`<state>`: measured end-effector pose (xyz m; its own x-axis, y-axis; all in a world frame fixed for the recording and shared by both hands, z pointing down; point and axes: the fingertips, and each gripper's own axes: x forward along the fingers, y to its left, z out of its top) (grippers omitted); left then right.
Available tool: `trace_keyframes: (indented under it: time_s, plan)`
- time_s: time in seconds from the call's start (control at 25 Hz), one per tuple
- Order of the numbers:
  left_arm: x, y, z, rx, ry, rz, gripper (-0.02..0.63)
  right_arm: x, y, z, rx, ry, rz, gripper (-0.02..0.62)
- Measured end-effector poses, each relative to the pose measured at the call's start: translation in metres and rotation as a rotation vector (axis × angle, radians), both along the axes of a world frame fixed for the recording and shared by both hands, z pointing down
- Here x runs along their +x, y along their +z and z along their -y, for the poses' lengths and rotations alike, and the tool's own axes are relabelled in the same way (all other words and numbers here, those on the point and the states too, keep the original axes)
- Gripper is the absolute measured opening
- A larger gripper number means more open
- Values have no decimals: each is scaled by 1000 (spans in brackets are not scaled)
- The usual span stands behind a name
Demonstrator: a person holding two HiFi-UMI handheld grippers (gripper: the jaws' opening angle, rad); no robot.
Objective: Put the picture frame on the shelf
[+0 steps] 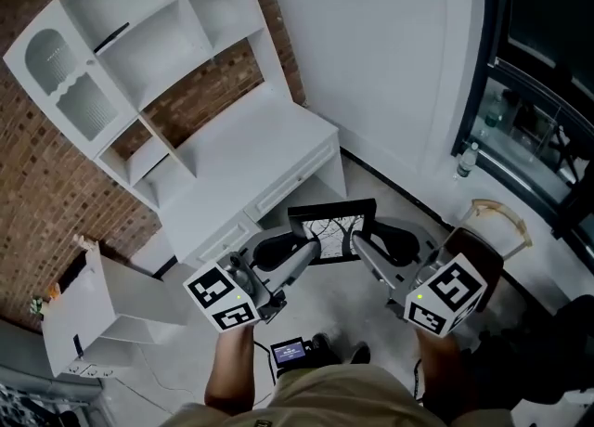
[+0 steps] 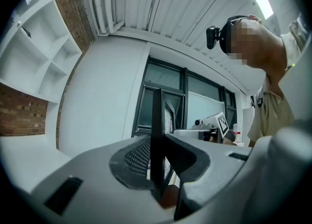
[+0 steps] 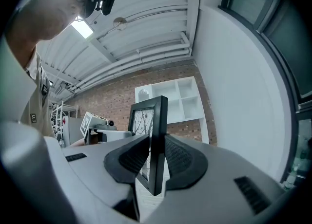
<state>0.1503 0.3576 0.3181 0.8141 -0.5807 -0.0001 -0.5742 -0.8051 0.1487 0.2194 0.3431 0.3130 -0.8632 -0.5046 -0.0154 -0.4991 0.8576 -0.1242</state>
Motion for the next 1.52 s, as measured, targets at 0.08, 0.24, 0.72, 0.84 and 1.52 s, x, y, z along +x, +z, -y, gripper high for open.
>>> trace_keyframes:
  time_s: [0.08,0.24,0.72,0.84,1.52]
  plan:
    - [2,-1,15,-1,2,0,87,2,-1,15,2,4,-1,94]
    - [5,-5,48,16,17,-7,87,5,-6,47,15,25,-11,94]
    - [-41,-13,139,63,89,-70,87,-41,-18,132,49,117,-64,95]
    - [-60,-9,161,59,94,-85,87,-59,-15,154,48,120,-76,95]
    - [-44,-10,367,60,-138,-29,87,-47,-12,376,43,-112,-31,95]
